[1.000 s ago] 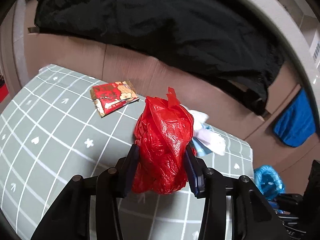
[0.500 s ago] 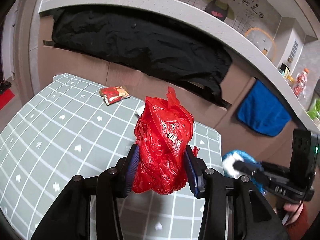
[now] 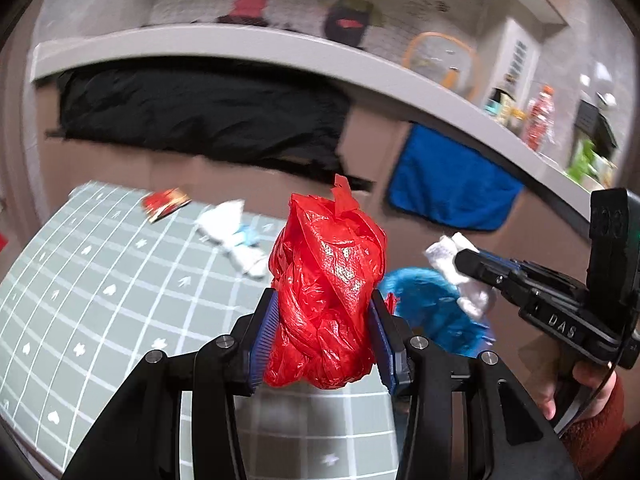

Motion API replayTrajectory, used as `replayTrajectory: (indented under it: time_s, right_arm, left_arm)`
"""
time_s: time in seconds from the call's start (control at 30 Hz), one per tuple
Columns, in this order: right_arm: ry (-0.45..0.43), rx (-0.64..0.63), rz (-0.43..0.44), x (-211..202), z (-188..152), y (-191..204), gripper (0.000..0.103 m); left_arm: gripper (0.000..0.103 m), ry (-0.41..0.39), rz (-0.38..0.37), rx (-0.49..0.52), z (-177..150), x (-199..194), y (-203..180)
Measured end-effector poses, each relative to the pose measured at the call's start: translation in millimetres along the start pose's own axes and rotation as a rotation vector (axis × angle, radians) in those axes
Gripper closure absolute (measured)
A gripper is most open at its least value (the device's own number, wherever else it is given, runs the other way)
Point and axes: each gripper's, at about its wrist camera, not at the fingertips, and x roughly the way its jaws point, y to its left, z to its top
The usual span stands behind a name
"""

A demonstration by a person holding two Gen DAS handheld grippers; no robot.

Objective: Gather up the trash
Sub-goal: 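Carry the red bag and white tissue with both grippers over the blue bin, then open both grippers over the bin to drop the red bag and tissue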

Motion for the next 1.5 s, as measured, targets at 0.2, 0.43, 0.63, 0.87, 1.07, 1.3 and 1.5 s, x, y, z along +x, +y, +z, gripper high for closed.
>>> replayTrajectory:
  time_s: [0.2, 0.43, 0.63, 0.87, 1.07, 1.3, 1.5]
  right_arm:
    - [-0.033, 0.035, -0.116, -38.5, -14.3, -34.5, 0.093]
    - [-0.056, 0.134, -0.223, -73.2, -33.5, -93.8, 0.092]
    - [-0.064, 0.213, -0.265, -86.1, -46.5, -133.1, 0.092]
    - [-0.054, 0.259, -0.261, -76.0, -55.1, -158.5, 0.092]
    - [-0.029, 0.284, -0.251, -56.4, -59.0, -171.9, 0.092]
    - [0.002, 0.308, -0.245, -34.9, -64.9, -183.4, 0.092]
    - [0.038, 0.341, -0.245, -15.7, -73.3, -196.9, 0.092]
  left_arm:
    - [0.058, 0.014, -0.074, 0.074, 5.4, 25.8, -57.5]
    - [0.058, 0.068, -0.146, 0.163, 9.4, 67.8, -118.8]
    - [0.058, 0.094, -0.164, 0.197, 10.2, 91.1, -145.7]
    - [0.058, 0.133, -0.150, 0.205, 9.0, 119.2, -153.2]
    - [0.058, 0.172, -0.135, 0.197, 7.8, 142.3, -149.6]
    - [0.058, 0.223, -0.118, 0.187, 0.7, 169.2, -142.7]
    - [0.058, 0.259, -0.112, 0.181, -5.0, 192.7, -139.7]
